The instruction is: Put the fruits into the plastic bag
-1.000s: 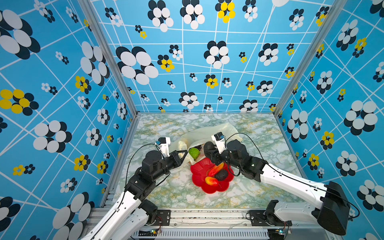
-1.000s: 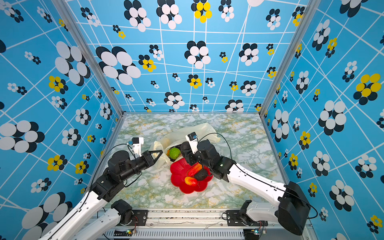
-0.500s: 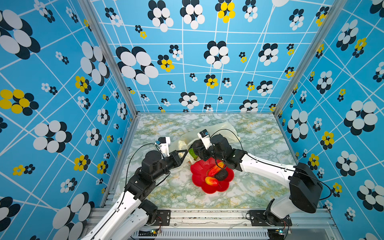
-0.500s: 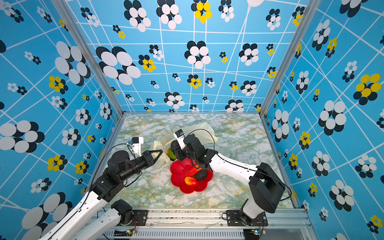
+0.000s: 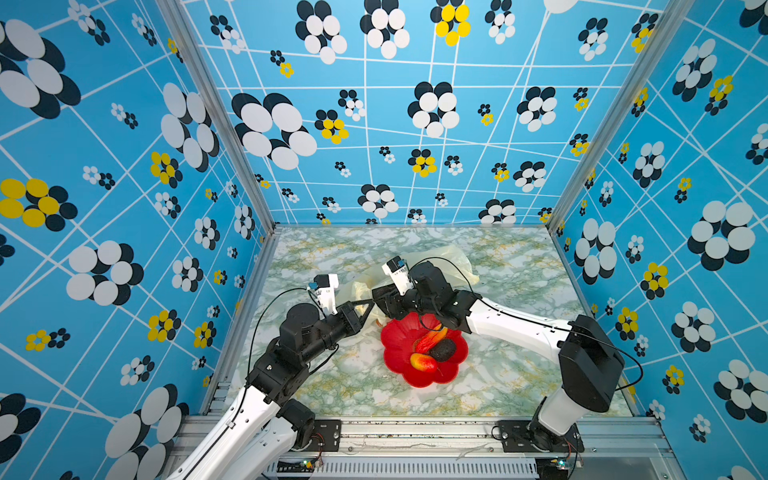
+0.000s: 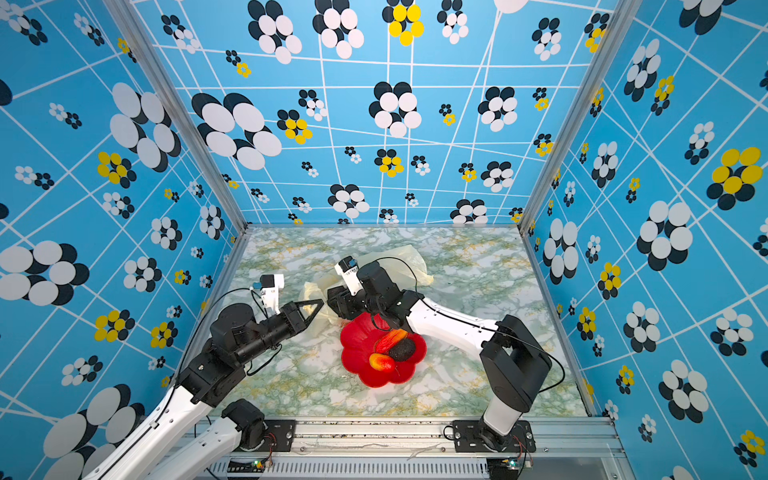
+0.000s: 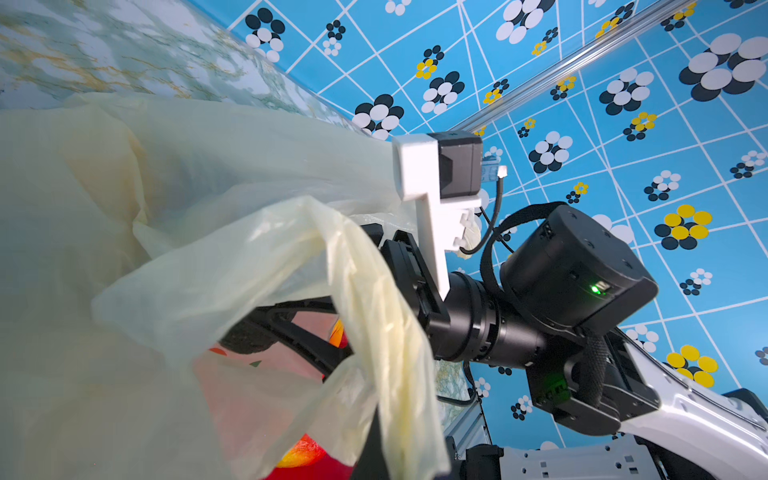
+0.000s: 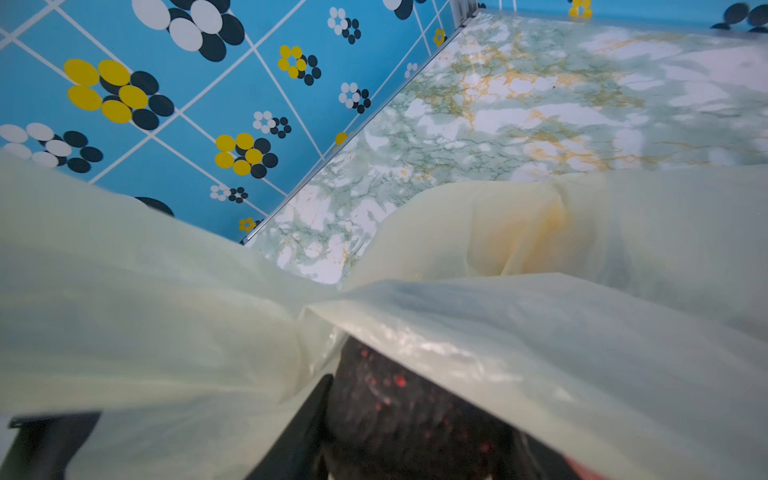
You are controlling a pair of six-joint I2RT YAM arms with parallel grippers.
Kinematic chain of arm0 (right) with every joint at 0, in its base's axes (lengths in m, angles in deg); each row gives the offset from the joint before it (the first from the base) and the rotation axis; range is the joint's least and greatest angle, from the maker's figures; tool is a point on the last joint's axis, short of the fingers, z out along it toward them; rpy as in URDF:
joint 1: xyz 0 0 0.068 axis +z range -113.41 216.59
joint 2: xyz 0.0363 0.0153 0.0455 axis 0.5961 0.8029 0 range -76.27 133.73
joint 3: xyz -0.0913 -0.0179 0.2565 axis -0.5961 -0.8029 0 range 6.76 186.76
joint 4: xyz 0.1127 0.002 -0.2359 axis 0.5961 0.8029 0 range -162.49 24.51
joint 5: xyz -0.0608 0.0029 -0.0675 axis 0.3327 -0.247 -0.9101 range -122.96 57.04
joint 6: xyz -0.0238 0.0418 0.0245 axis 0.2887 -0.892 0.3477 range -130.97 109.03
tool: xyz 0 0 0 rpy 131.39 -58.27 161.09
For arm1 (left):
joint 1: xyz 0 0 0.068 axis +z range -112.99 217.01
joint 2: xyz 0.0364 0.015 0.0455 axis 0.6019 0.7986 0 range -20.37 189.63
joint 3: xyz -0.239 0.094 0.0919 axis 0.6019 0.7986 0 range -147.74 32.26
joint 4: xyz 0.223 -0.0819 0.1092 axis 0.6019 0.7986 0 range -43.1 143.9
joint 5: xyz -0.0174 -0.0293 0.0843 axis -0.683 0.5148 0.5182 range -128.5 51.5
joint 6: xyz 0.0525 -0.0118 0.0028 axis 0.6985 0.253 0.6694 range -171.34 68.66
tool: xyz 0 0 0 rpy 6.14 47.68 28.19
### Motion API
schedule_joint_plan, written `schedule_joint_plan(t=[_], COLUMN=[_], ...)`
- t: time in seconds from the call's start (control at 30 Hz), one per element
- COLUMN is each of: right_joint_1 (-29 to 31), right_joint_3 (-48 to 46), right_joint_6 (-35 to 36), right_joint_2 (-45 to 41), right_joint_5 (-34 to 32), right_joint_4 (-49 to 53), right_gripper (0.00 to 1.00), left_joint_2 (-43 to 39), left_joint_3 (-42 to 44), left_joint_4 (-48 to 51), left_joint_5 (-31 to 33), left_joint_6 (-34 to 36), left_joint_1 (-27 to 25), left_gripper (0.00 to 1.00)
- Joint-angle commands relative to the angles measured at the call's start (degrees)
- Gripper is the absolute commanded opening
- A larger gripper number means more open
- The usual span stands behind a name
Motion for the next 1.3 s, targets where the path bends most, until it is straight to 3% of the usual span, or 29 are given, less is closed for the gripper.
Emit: schedule_joint_plan(t=[0.0,0.17,0.23,0.3,0.9,1.27], right_joint_1=[0.1,0.1,0.1,0.1,0.1,0.1], right_joint_3=[4.2,8.3,8.7,8.7,6.9,6.7], right_joint_6=[-2.1,-2.9,-3.0,-2.8,-1.4,5.1], right_joint_2=[2.9,5.9,6.2,6.2,2.6,-5.5], right_joint_5=[5.4,7.2,7.3,7.2,5.2,-3.6], right_joint_4=[4.6,8.9,9.2,9.0,10.1,12.1], right_gripper=[0.38,0.53,0.67,0.99,0.99,0.99], left_joint_2=[-0.4,0.0,0.0,-0.1,-0.1,-0.1], left_joint_3=[0.5,0.0,0.0,0.0,0.4,0.9], left_joint_4=[-0.3,0.2,0.4,0.7,0.6,1.4], left_joint_5=[0.3,0.0,0.0,0.2,0.0,1.0], left_joint_6=[1.4,2.0,2.1,2.2,1.4,1.1], left_joint_1=[0.6,0.8,0.8,0.8,0.9,0.9], left_gripper=[0.00,0.00,0.00,0.00,0.00,0.00])
